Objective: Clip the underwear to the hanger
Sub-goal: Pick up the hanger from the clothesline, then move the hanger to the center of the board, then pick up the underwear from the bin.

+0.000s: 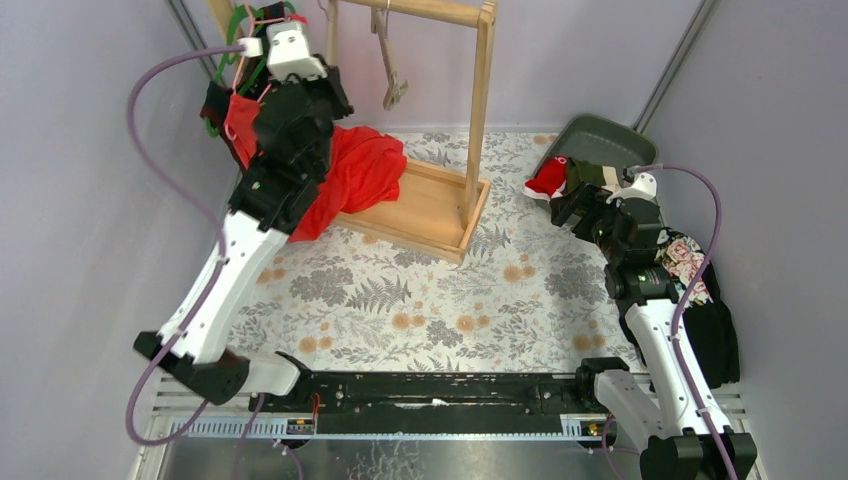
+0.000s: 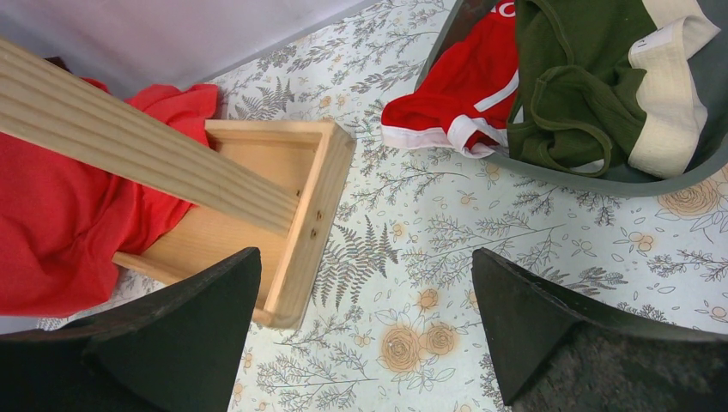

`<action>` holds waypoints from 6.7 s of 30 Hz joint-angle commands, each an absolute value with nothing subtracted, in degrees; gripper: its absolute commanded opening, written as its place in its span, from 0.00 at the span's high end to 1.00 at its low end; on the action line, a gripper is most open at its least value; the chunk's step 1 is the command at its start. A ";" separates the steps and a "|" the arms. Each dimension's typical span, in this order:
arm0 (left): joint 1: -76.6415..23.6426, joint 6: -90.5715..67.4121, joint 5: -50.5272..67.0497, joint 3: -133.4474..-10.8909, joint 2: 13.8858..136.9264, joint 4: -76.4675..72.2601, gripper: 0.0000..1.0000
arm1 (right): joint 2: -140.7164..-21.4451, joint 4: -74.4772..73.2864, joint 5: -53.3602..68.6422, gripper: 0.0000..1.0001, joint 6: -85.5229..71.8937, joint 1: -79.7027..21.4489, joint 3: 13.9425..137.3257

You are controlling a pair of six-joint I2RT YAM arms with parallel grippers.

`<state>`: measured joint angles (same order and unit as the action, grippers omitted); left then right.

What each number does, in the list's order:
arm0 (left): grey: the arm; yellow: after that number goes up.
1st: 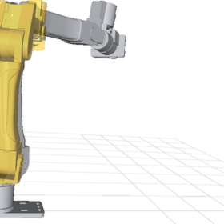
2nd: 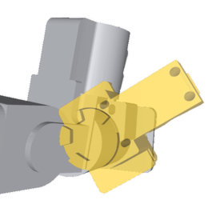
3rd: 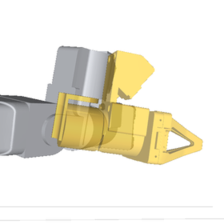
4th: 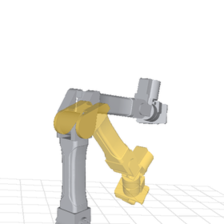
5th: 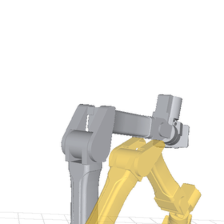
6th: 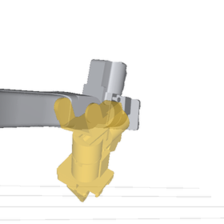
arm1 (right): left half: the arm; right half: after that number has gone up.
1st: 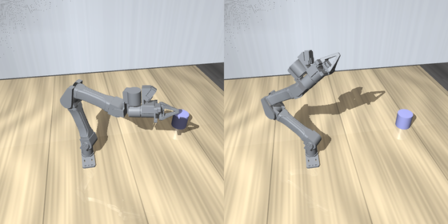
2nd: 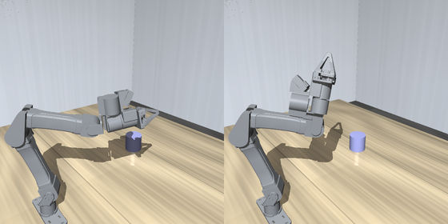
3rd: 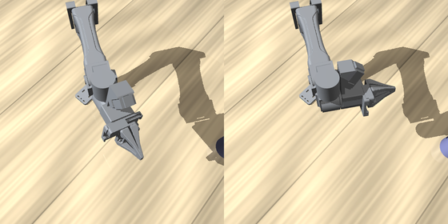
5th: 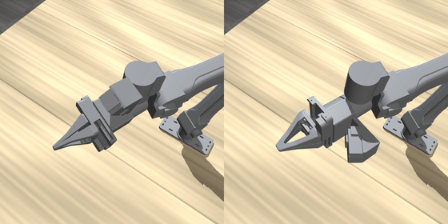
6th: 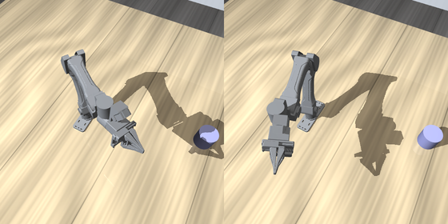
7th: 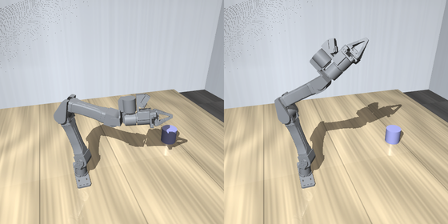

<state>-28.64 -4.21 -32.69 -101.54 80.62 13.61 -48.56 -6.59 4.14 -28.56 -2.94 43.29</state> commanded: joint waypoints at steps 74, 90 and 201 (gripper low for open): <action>-31.29 -41.65 -18.45 -31.25 30.61 -11.05 1.00 | -92.24 7.00 7.99 0.01 -30.96 -23.01 65.52; -31.38 -41.85 -16.71 -26.72 33.62 -19.79 1.00 | -106.16 6.89 8.04 0.01 -28.07 -22.92 80.43; -65.88 -57.09 -75.14 -12.05 71.50 -91.49 1.00 | -54.18 -24.20 14.03 0.99 -20.39 -5.26 70.75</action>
